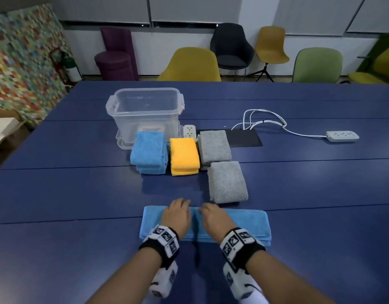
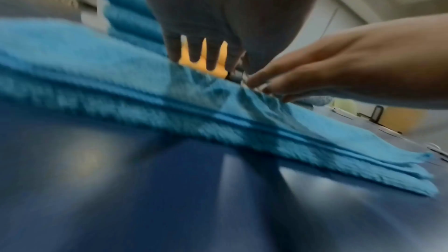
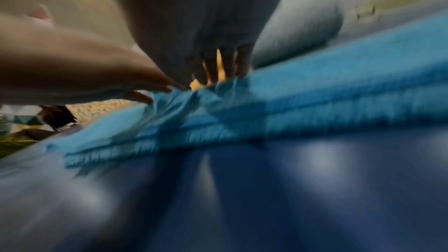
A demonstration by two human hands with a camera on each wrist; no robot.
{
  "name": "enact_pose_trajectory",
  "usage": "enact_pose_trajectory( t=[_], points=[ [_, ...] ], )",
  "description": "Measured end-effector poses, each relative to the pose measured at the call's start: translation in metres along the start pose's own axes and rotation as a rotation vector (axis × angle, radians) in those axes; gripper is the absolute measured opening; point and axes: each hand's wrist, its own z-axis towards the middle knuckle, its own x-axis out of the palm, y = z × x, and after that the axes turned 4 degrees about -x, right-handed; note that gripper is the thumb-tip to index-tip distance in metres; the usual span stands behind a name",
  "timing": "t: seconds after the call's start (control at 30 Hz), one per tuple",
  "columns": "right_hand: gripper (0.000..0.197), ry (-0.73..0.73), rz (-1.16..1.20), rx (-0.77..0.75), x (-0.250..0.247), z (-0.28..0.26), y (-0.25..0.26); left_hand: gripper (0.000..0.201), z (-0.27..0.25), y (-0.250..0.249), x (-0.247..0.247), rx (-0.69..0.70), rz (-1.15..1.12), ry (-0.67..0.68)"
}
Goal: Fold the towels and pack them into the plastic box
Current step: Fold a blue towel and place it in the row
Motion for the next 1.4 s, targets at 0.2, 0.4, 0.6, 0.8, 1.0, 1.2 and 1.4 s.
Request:
enact_pose_trajectory(
  t=[0.2,0.4,0.6,0.8,1.0,1.2,1.4],
  points=[
    [0.062,0.240,-0.057,0.134,0.039,-0.030,-0.010,0.068,-0.011,0.002,0.052,-0.118,0.065,0.036],
    [0.064,0.168,-0.036,0.349,0.047,-0.066,-0.072,0.074,-0.006,0.042,0.051,-0.095,0.029,0.104],
    [0.109,0.174,-0.029,0.527,0.028,-0.101,-0.100,0.061,0.001,0.058,0.057,-0.017,0.089,0.039],
    [0.094,0.134,-0.079,0.649,0.012,-0.106,-0.101,0.093,-0.006,0.059,0.029,-0.178,0.011,0.100],
    [0.024,-0.032,0.290,0.994,-0.020,-0.089,-0.101,0.041,-0.008,0.074,-0.004,-0.565,-0.281,-0.043],
    [0.020,0.025,0.236,1.022,-0.024,-0.085,-0.102,0.038,-0.009,0.087,-0.008,-0.596,-0.267,0.069],
    [0.018,-0.098,0.416,1.055,-0.026,-0.082,-0.098,0.029,-0.012,0.081,-0.011,-0.491,-0.252,-0.082]
  ],
)
